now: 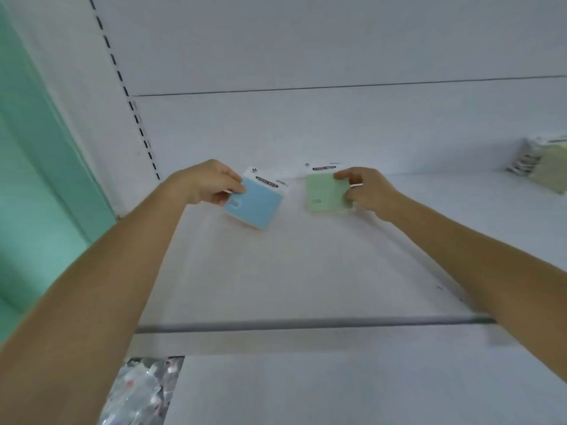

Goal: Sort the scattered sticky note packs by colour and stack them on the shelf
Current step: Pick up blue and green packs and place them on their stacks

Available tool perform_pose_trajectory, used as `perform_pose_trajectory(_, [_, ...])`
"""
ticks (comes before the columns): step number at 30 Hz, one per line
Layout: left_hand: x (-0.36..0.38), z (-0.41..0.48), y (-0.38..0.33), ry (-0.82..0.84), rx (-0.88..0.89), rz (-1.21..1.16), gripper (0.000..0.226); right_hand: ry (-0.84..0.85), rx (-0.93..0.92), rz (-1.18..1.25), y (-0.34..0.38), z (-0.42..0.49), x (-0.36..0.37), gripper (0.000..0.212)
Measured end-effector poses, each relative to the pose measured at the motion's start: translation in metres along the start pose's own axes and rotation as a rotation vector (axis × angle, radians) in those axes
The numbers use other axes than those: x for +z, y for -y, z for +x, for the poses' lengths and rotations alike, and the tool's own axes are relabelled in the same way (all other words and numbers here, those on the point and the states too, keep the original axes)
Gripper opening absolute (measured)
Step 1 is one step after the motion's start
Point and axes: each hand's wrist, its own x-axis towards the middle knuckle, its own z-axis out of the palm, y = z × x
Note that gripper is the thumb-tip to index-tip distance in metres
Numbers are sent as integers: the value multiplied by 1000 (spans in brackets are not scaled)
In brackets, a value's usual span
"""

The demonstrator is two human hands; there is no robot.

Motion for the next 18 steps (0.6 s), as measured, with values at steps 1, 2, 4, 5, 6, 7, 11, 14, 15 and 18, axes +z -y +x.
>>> perform_pose_trajectory(1, [6,-1,-4,5,16,-63,18,-35,2,8,-3,-8,-6,51])
perform_pose_trajectory(2, [13,-2,-8,16,31,-124,19,-71,0,7,-7,-15,-13,52])
perform_pose_trajectory(4, [29,-1,-18,36,66,-231,20,-141,2,3,-15,-29,-29,52])
perform_pose_trajectory(5, [39,0,-24,44,83,-275,20,-176,9,7,-19,-36,-39,53])
perform_pose_trajectory(6, [48,2,-31,53,100,-308,20,-210,16,17,-24,-42,-50,53])
perform_pose_trajectory(7, [58,2,-39,62,120,-328,20,-244,21,32,-29,-48,-61,53])
perform_pose_trajectory(11, [108,-4,-86,101,223,-372,19,-357,50,116,-50,-75,-114,50])
perform_pose_trajectory(14, [153,-12,-125,122,288,-388,21,-454,56,174,-73,-92,-160,51])
perform_pose_trajectory(15, [170,-14,-137,129,306,-401,21,-478,52,191,-82,-100,-176,51])
perform_pose_trajectory(18, [223,-20,-173,136,341,-444,18,-531,70,203,-107,-123,-225,50])
